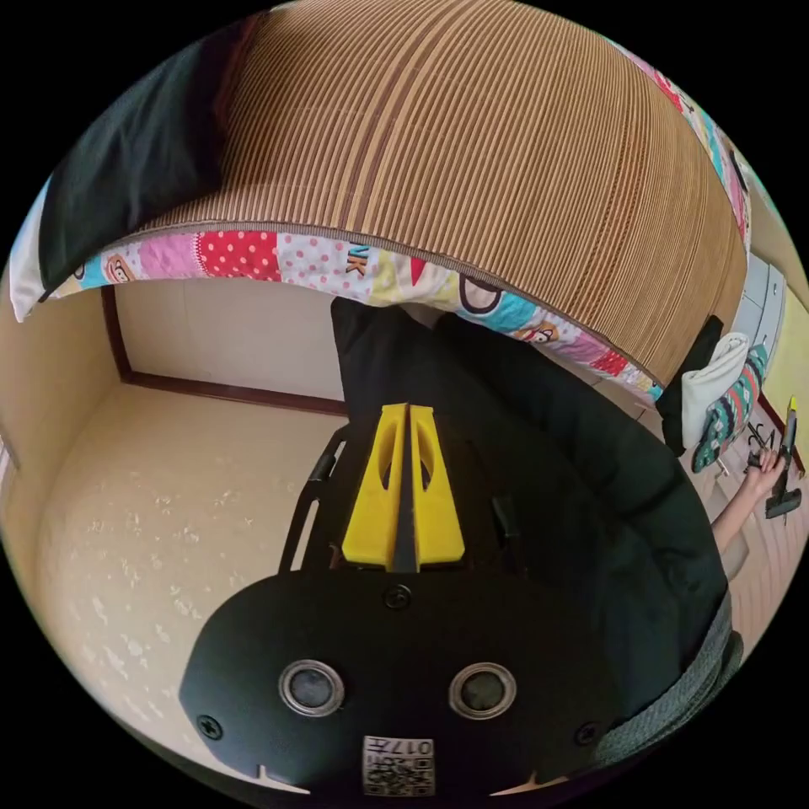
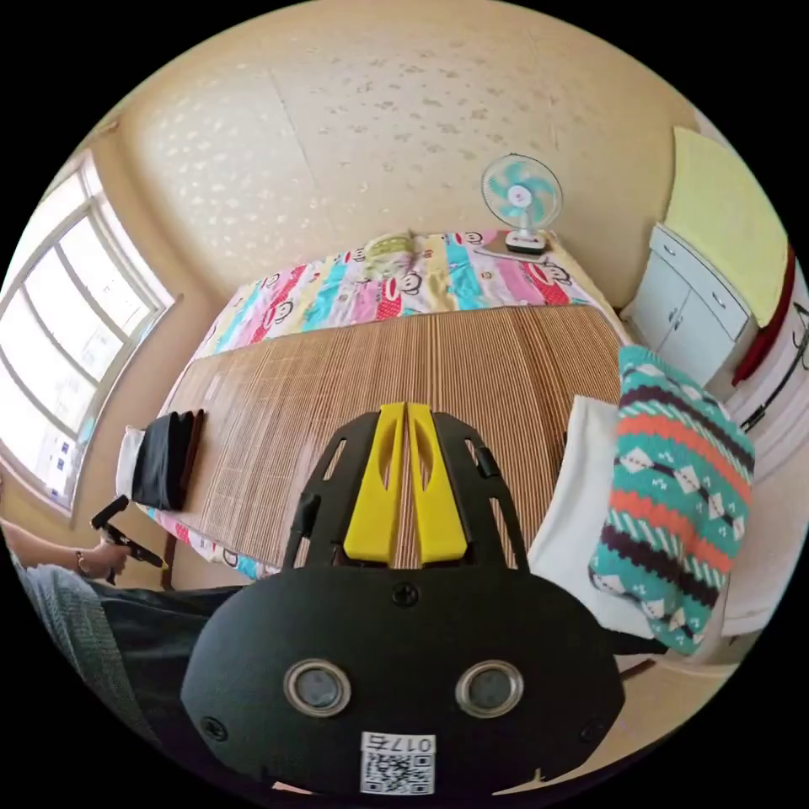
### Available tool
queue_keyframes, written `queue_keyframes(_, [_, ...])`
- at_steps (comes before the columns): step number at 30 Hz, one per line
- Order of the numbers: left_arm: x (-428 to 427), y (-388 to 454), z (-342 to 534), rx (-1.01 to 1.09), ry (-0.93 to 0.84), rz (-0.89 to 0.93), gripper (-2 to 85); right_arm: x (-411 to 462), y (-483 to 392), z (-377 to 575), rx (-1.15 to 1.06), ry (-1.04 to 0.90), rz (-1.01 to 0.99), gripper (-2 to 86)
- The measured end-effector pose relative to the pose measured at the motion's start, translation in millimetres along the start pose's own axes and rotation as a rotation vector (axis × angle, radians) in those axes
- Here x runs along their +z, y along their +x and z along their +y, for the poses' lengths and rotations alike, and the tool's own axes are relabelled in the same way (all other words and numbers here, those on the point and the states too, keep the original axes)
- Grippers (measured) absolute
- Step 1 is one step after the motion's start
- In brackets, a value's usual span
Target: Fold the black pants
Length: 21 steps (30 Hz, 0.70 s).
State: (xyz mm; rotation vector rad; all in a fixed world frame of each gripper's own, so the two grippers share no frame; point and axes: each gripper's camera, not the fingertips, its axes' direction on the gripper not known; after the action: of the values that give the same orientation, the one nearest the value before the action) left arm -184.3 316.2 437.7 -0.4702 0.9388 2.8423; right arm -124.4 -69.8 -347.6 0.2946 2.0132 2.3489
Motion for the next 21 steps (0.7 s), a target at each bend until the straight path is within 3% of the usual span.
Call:
queue_keyframes(4, [-2.4,-7.7,26.8,0.005,0.028,0.02,-0.5,-24.5,-45.0,-28.6,-0.275,0.024,0.206,0.5])
queue_keyframes(8, [-16.5,-41.8,54.5,-0.056,0.068,0.134,-0.6,-57.1,-55.4,-28.2,-0.197,0.094,0.111,0.5])
queue_keyframes(11, [-31.2,-69.8,76.8,-0.091,0.096,0.173,-0.6,-76.5,-41.5,2.8,-0.063,0.279,-0.48,0.5])
queue_keyframes(13, [-38.0,-87.0,87.8,-0.109,0.089,0.173,-0.5,-63.4,-25.4,43.6,-0.009,0.496,-1.087,0.7])
queue_keyframes(15, [-45.4,-109.9,99.7,-0.126,0.054,0.15,-0.5,-42.8,-21.6,71.5,0.1,0.582,-1.363,0.8])
queue_keyframes(21, [-77.4,-174.0,113.7,-0.187,0.084,0.248,-0.5,-19.7,-32.7,135.1,0.257,0.711,-1.577,0.6])
